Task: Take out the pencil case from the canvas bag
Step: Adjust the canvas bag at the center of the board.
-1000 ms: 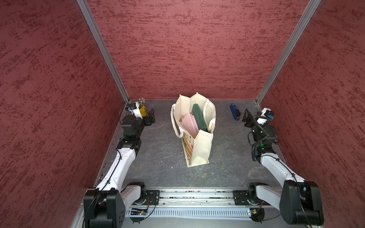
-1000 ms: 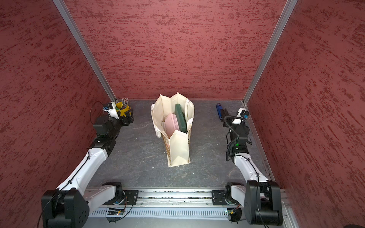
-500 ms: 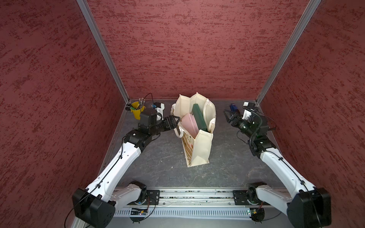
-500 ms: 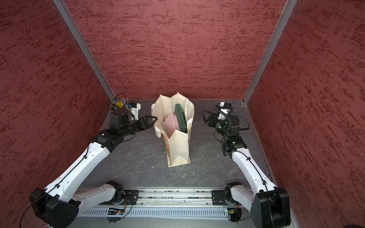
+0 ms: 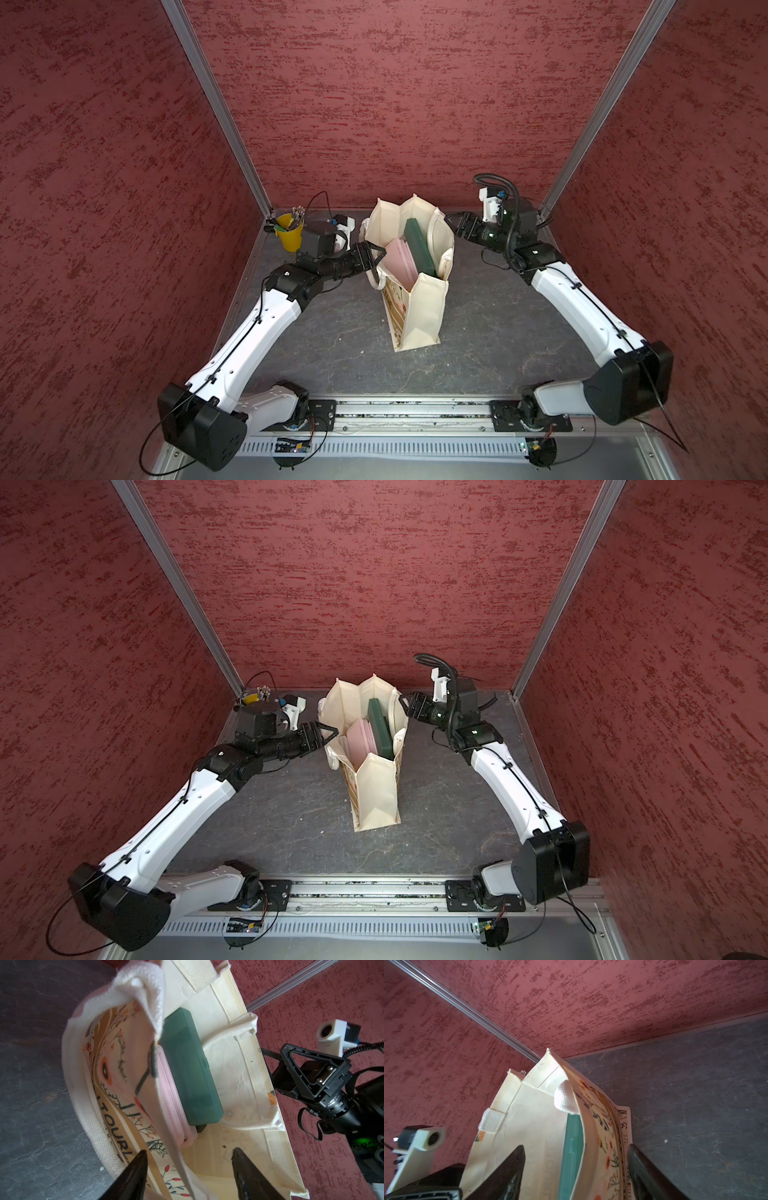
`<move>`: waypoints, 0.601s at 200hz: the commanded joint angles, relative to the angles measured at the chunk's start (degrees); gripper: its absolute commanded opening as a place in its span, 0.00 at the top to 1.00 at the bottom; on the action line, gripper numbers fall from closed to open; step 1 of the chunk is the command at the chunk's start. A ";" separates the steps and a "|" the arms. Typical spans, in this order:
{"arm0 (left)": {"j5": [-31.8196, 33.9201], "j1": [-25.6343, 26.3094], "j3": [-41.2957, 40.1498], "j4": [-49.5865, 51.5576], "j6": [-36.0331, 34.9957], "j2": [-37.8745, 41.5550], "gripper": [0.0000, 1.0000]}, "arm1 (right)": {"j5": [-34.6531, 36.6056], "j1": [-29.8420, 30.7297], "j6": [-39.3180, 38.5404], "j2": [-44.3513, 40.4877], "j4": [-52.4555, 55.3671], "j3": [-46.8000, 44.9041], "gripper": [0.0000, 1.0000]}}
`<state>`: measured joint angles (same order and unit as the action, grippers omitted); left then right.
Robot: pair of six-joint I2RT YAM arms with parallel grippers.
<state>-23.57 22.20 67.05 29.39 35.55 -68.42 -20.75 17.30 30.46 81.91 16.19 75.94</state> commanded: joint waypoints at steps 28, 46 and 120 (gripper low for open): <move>-2.62 -0.49 1.45 2.45 -1.79 -1.79 0.62 | 5.29 1.05 -7.13 4.16 12.53 8.11 0.33; -2.18 -0.35 -1.48 -0.43 0.85 0.09 0.71 | 5.11 1.31 -8.06 5.75 13.81 9.60 0.39; -1.17 0.68 -4.07 -3.07 3.69 2.63 0.90 | 5.12 2.65 -9.69 10.32 13.12 14.31 0.71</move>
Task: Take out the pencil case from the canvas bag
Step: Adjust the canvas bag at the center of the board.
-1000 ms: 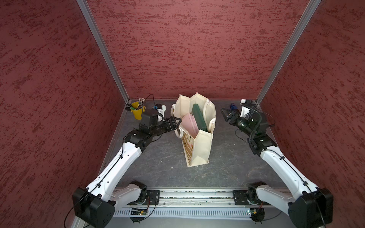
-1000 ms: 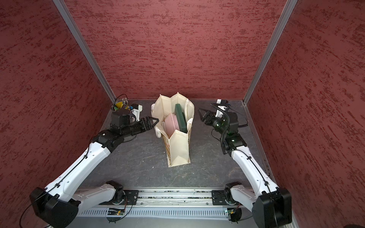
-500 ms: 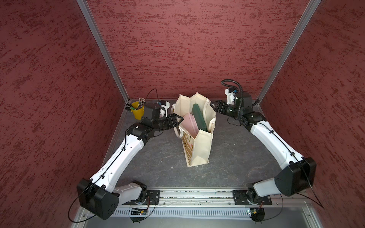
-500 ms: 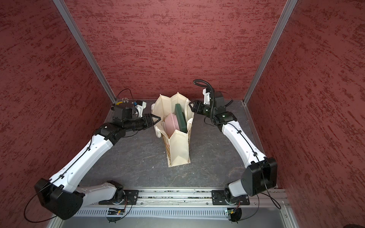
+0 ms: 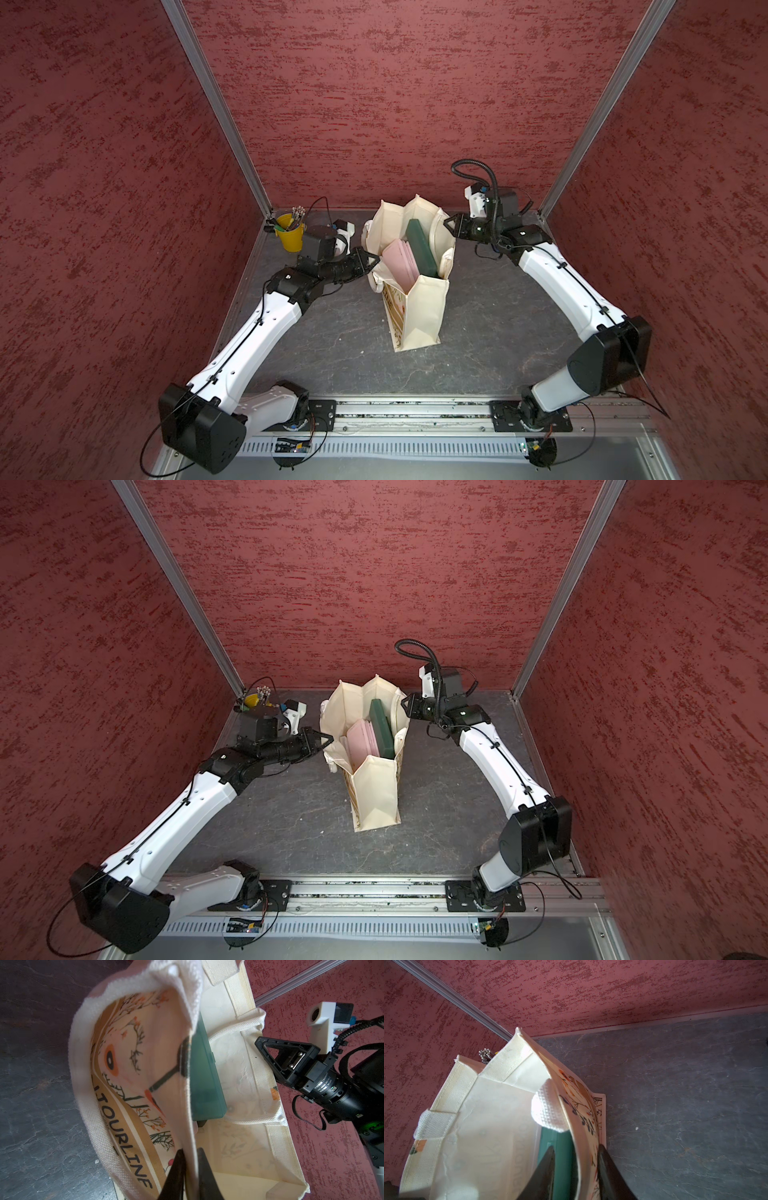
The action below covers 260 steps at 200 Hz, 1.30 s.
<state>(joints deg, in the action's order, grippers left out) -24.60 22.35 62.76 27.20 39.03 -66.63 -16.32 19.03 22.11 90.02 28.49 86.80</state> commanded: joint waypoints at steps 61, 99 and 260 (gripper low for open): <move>0.96 2.12 -1.81 -6.33 5.06 3.55 0.91 | 1.07 3.22 -2.85 8.80 0.38 12.61 0.90; 4.33 4.48 -3.36 -8.01 8.24 6.21 0.93 | 1.02 5.17 -3.54 13.91 -0.96 20.52 0.93; 26.83 12.50 -14.42 -3.12 17.66 18.95 0.44 | -3.19 13.05 -12.64 22.52 -3.27 33.61 0.97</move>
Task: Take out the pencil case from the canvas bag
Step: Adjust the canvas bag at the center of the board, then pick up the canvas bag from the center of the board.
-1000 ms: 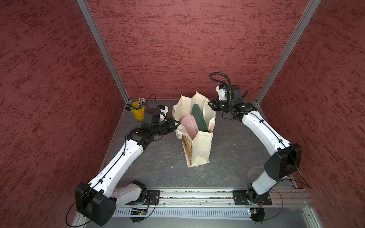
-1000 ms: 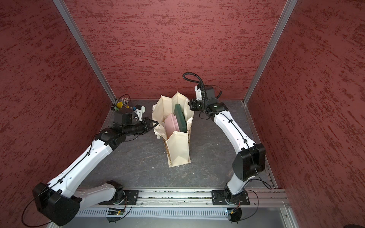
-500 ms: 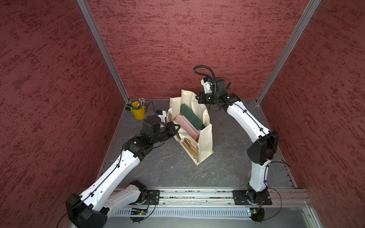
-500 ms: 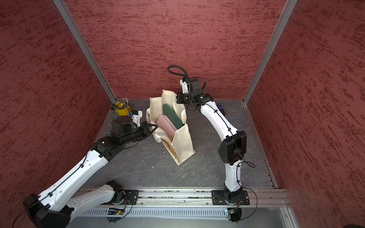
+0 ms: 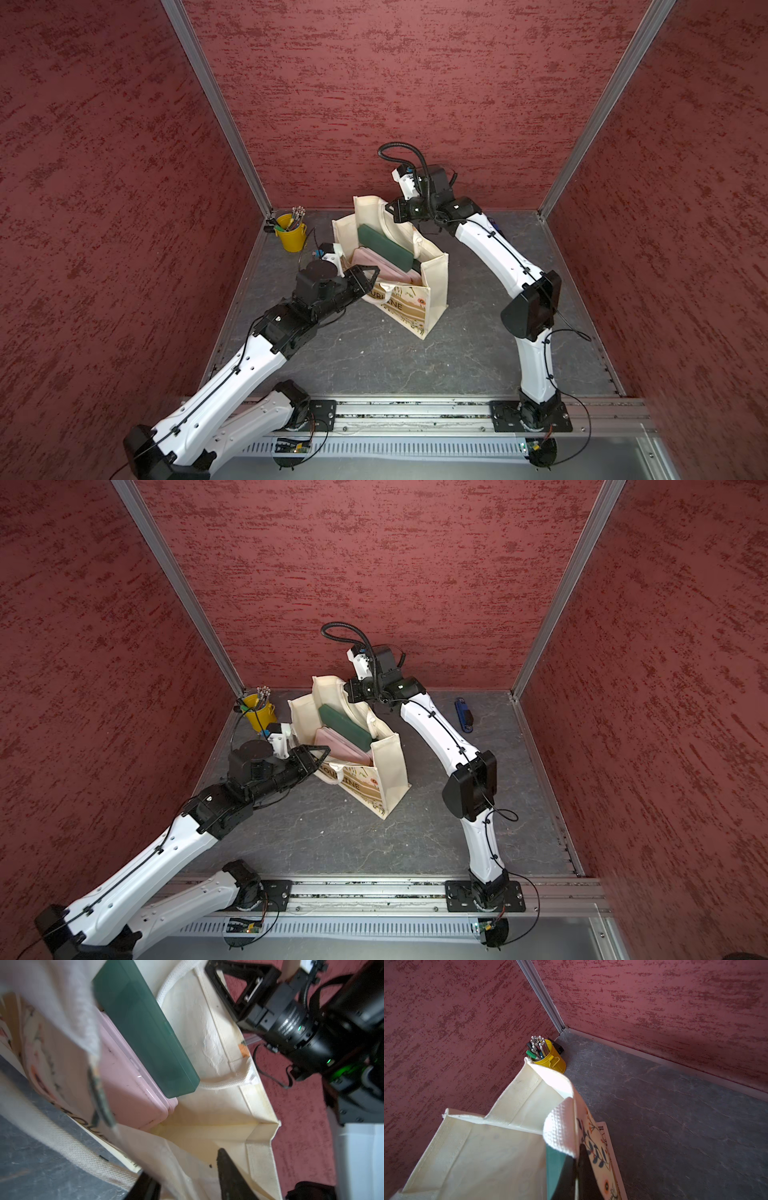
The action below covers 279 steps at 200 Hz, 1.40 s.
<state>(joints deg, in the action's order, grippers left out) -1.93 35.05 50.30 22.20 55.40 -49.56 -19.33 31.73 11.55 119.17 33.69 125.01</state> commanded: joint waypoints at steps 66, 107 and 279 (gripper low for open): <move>-0.02 -3.75 -3.01 1.71 2.34 0.61 0.60 | -4.47 0.51 2.03 -15.35 -18.72 -18.04 0.96; -1.42 -3.77 -2.90 2.24 3.67 -0.11 0.84 | -3.10 1.49 2.00 -17.66 -18.95 -19.43 0.95; 0.72 -3.93 -5.48 14.28 4.42 6.93 0.97 | 11.26 2.46 -9.32 -17.02 3.86 -18.79 0.52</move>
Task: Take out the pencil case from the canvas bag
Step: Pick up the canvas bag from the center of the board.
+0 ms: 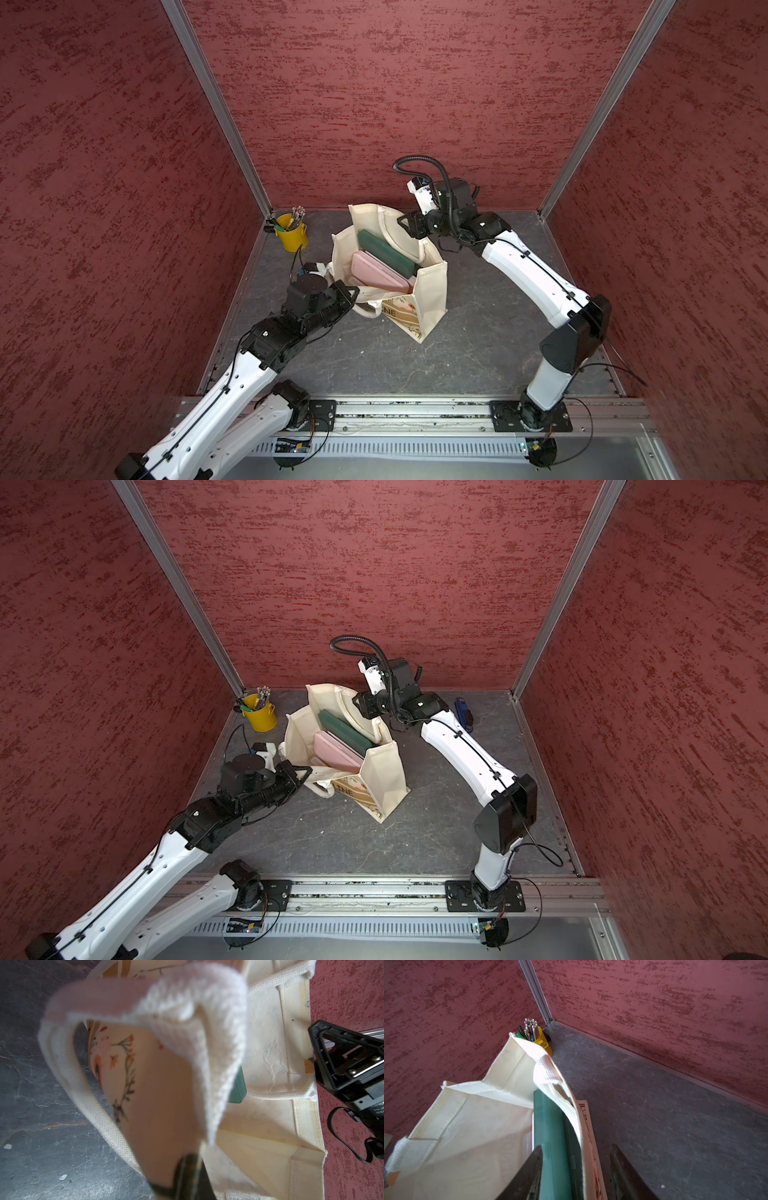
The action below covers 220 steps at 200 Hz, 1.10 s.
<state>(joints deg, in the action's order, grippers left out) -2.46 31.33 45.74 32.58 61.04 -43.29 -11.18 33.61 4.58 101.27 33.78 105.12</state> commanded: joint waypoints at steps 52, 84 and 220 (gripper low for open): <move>6.36 -0.47 7.94 14.13 -12.20 2.09 0.60 | 7.07 3.52 -8.88 1.26 3.93 1.04 0.99; 11.11 -0.57 23.37 23.22 -30.02 2.00 0.28 | 7.99 4.36 -11.09 -2.49 -1.93 -2.90 1.00; -15.02 -4.01 66.34 33.82 -102.29 -44.78 0.27 | -1.89 5.42 -22.94 -20.52 -33.97 -27.35 1.00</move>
<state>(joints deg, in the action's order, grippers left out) -12.05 29.56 107.37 62.37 -29.36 -86.94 -10.46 38.59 -15.33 84.58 11.97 78.52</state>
